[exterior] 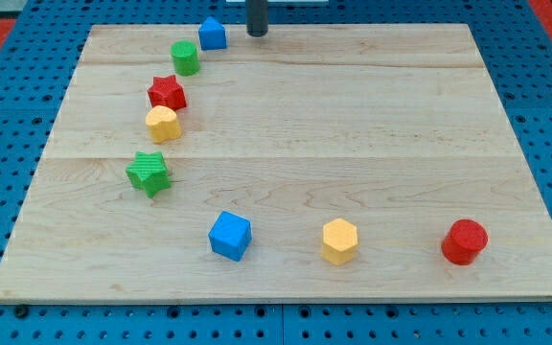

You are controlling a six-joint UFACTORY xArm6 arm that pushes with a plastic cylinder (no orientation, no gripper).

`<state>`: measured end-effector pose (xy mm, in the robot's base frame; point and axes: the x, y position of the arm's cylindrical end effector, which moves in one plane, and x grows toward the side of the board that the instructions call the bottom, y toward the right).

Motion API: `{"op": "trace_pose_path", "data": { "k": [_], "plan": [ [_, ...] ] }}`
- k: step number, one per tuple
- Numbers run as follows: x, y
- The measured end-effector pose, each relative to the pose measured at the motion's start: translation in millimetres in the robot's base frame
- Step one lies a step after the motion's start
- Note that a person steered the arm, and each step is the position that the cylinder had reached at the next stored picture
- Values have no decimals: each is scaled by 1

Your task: Slide the blue triangle slightly left

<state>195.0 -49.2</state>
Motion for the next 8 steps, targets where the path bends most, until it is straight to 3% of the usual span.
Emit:
{"op": "trace_pose_path", "data": {
  "k": [2, 4, 5, 6, 7, 8],
  "plan": [
    [-2, -69],
    [8, -14],
    [8, -51],
    [8, -129],
    [5, -121],
    [5, -56]
  ]
}}
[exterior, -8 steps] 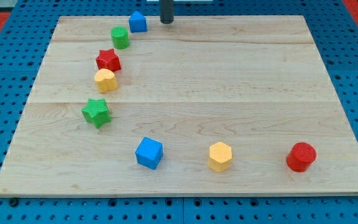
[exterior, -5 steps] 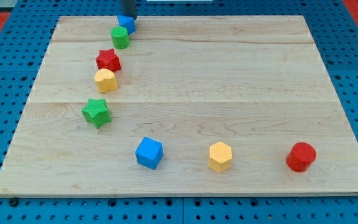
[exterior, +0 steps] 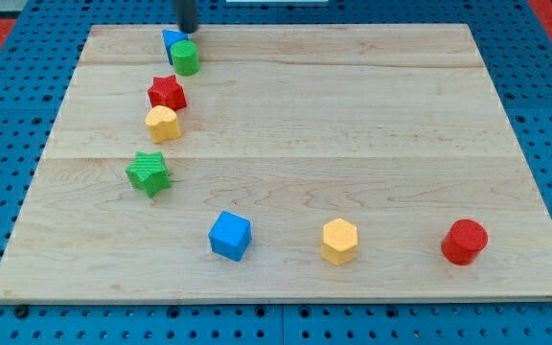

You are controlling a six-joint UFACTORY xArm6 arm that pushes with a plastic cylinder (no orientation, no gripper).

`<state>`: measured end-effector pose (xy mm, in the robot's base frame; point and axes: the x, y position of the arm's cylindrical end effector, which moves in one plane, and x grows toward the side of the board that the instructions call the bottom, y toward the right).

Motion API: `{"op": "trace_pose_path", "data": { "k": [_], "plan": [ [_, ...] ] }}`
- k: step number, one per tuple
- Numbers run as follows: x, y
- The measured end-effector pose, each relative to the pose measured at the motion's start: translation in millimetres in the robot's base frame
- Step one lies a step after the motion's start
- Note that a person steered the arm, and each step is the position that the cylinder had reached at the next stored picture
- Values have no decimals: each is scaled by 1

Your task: Slide the blue triangle slightly left

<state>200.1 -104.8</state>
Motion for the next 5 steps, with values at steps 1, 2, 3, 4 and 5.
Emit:
{"op": "trace_pose_path", "data": {
  "k": [1, 2, 3, 4, 5],
  "plan": [
    [32, -2],
    [34, -35],
    [28, -51],
    [29, -89],
    [16, -72]
  ]
}}
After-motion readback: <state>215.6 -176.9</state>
